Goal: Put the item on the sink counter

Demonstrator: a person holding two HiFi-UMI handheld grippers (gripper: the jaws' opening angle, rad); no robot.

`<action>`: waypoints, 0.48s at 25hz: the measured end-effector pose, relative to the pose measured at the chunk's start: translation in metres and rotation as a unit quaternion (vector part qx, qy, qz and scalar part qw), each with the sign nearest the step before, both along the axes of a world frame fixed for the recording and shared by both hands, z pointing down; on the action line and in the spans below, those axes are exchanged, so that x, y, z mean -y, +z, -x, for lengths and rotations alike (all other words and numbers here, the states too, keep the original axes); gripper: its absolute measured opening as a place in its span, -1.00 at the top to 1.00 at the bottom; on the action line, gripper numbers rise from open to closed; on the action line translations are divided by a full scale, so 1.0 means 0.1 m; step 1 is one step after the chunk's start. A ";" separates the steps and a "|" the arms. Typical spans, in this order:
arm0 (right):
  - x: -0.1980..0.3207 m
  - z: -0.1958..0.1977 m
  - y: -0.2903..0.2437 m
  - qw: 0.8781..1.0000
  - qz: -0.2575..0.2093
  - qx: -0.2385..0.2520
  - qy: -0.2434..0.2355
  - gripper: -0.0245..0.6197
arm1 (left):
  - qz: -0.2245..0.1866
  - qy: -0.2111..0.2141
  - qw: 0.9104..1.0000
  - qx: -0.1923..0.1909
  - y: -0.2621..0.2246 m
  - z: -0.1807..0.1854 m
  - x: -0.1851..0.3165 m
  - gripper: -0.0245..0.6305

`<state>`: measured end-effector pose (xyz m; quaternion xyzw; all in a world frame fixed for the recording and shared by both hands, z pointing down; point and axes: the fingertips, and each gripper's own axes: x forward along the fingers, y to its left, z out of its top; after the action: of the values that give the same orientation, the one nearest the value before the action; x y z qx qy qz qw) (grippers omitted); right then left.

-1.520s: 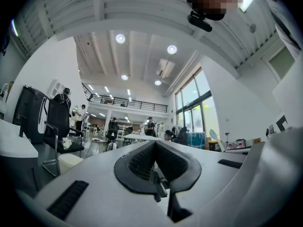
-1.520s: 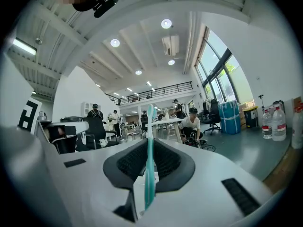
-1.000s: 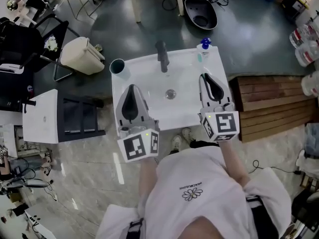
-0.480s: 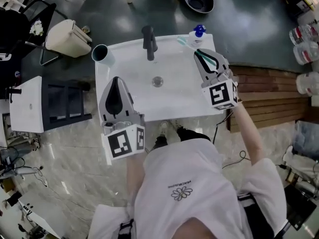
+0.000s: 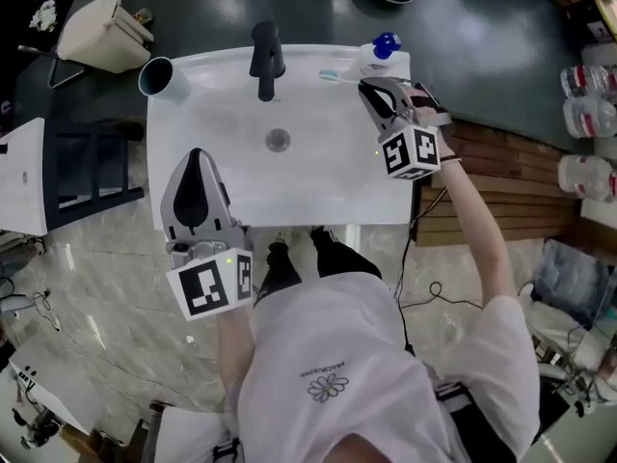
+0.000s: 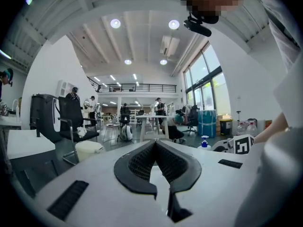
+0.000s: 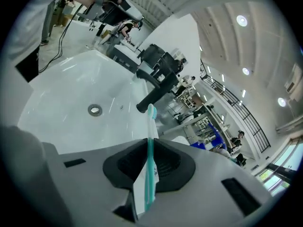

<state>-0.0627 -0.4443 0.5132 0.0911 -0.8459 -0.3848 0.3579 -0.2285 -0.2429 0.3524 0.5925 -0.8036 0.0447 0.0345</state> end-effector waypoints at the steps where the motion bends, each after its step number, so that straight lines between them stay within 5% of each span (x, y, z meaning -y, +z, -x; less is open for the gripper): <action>1: 0.04 0.01 0.08 1.000 0.001 -0.007 -0.004 0.81 | 0.004 -0.001 1.000 -0.002 0.04 -0.01 0.01 0.87; 12: 0.28 0.04 0.66 0.998 0.015 -0.064 0.007 0.81 | 0.017 0.004 0.999 -0.035 0.36 -0.20 0.11 0.88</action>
<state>-0.0667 -0.4727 0.5789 0.0664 -0.8262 -0.3745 0.4156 -0.2083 -0.2543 0.3882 0.5965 -0.7984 0.0377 0.0729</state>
